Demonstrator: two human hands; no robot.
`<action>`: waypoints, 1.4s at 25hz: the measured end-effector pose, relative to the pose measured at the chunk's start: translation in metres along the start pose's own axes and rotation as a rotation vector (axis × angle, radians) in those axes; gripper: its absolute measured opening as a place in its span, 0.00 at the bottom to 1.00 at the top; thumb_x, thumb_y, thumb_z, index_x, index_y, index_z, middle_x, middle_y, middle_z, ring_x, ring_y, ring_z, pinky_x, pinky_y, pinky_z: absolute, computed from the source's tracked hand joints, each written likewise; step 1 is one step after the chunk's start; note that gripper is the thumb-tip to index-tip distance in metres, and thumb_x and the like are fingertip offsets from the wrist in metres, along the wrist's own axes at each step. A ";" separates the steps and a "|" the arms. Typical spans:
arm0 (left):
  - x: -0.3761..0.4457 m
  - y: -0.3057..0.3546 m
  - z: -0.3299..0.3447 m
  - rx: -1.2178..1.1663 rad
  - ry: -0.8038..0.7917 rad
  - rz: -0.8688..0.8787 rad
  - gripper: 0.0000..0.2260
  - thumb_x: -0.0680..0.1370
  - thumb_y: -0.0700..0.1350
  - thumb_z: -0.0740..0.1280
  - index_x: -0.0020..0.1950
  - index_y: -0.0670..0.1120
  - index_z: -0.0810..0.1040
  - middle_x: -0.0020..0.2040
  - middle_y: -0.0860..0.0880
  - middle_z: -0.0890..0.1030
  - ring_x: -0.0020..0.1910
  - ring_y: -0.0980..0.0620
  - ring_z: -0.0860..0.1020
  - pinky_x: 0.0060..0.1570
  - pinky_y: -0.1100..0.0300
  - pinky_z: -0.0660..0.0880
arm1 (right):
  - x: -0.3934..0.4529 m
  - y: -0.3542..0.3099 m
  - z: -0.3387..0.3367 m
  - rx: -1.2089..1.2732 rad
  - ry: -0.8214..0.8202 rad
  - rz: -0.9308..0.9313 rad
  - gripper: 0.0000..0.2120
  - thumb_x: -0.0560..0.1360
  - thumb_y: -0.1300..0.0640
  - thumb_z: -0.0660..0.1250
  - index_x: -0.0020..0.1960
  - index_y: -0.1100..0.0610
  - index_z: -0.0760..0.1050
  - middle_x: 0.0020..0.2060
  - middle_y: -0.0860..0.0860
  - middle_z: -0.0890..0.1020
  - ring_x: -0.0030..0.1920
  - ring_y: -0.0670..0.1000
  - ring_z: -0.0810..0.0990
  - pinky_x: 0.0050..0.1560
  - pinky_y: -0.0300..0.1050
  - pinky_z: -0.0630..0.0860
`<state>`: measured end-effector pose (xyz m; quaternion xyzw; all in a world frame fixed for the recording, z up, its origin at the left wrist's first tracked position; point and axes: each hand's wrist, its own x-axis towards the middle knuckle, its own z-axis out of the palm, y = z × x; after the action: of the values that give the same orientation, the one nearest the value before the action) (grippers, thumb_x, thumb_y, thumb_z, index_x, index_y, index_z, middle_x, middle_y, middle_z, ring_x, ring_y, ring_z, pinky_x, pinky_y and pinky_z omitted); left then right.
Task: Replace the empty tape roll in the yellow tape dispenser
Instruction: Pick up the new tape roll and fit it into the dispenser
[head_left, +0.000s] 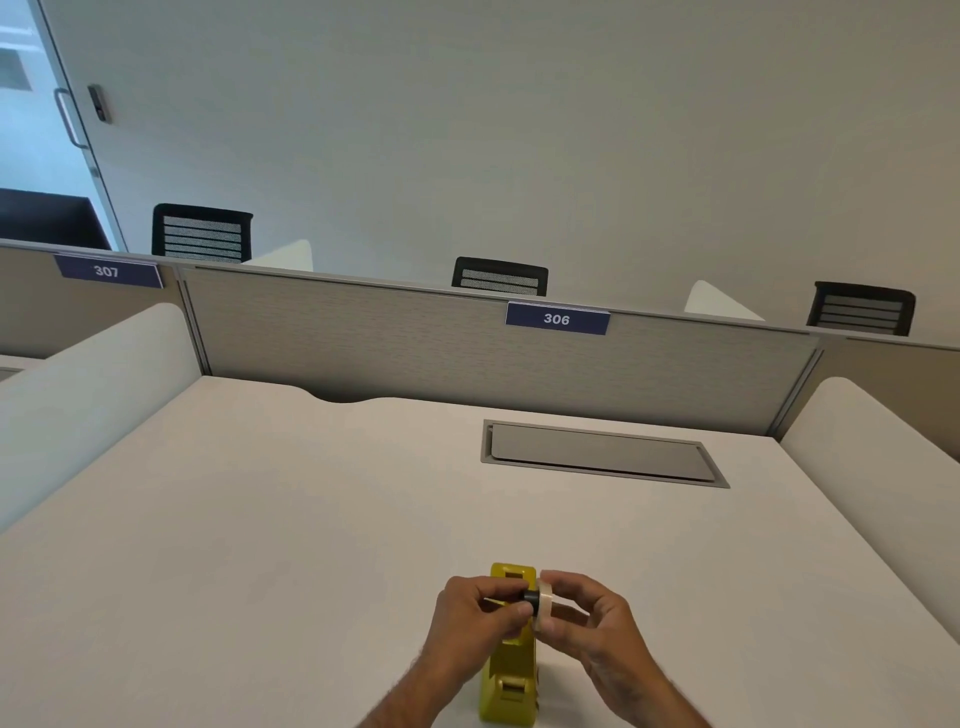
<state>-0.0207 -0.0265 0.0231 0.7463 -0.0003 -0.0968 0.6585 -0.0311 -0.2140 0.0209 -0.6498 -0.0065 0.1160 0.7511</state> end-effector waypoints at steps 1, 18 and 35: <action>0.000 0.000 0.000 -0.001 0.000 0.000 0.12 0.73 0.40 0.76 0.55 0.51 0.86 0.49 0.52 0.88 0.48 0.51 0.86 0.50 0.53 0.84 | 0.000 0.001 0.001 -0.003 0.004 0.002 0.27 0.60 0.60 0.84 0.57 0.57 0.82 0.54 0.59 0.85 0.55 0.62 0.84 0.52 0.58 0.83; -0.001 0.007 -0.010 0.135 -0.088 -0.031 0.14 0.75 0.40 0.74 0.48 0.61 0.86 0.45 0.60 0.87 0.48 0.55 0.85 0.51 0.60 0.83 | 0.001 0.002 0.014 -0.034 0.019 0.044 0.30 0.56 0.59 0.85 0.57 0.59 0.81 0.54 0.58 0.85 0.54 0.61 0.84 0.56 0.63 0.81; 0.005 -0.014 -0.025 0.592 -0.047 0.019 0.35 0.68 0.57 0.77 0.73 0.58 0.69 0.67 0.58 0.73 0.56 0.56 0.76 0.54 0.66 0.76 | 0.016 -0.002 0.023 -0.731 0.136 -0.060 0.25 0.61 0.57 0.83 0.49 0.35 0.77 0.49 0.36 0.81 0.49 0.40 0.79 0.39 0.33 0.80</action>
<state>-0.0139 -0.0004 0.0118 0.9035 -0.0509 -0.1038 0.4128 -0.0190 -0.1885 0.0241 -0.8809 -0.0166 0.0403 0.4713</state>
